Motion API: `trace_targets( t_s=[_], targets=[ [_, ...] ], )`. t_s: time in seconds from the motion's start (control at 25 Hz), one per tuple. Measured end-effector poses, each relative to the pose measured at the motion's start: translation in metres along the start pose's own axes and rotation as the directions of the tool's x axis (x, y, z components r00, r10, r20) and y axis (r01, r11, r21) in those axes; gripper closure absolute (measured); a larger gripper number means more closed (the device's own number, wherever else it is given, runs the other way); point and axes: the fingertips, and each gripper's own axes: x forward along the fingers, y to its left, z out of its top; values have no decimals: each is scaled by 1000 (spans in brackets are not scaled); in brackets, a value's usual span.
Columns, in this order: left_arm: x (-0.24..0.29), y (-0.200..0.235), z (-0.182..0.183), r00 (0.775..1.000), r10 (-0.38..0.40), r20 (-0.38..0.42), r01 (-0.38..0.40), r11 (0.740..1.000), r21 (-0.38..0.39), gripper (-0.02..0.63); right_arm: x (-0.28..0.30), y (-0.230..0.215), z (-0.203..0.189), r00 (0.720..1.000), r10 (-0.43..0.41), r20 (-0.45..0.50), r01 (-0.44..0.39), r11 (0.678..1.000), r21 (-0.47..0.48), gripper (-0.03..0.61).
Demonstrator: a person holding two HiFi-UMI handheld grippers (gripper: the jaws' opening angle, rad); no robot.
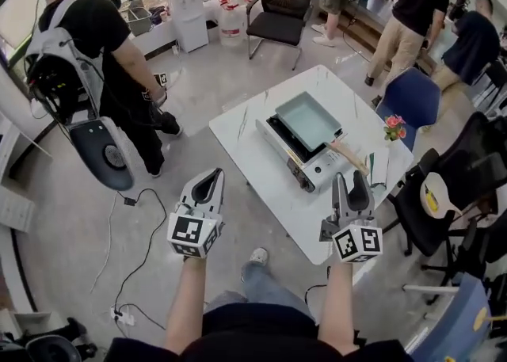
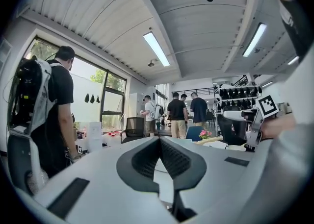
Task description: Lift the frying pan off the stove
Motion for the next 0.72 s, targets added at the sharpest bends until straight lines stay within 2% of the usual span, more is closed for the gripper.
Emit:
trace_targets(
  t_s=[0.16,0.4,0.72],
  targets=[
    [50,2,1,999,-51,-15,51,999,4,595,28,-26,-4,999,-37,4,37,999,14,365],
    [102,-6,9,991,-133,-34,134,991,20,595,39,-53,0,995,-96,15,96,995,17,365],
    [169,-27,22,960,-279,-14,279,960,2,595,46,-72,16,980,-199,30,199,980,-4,365]
  ],
)
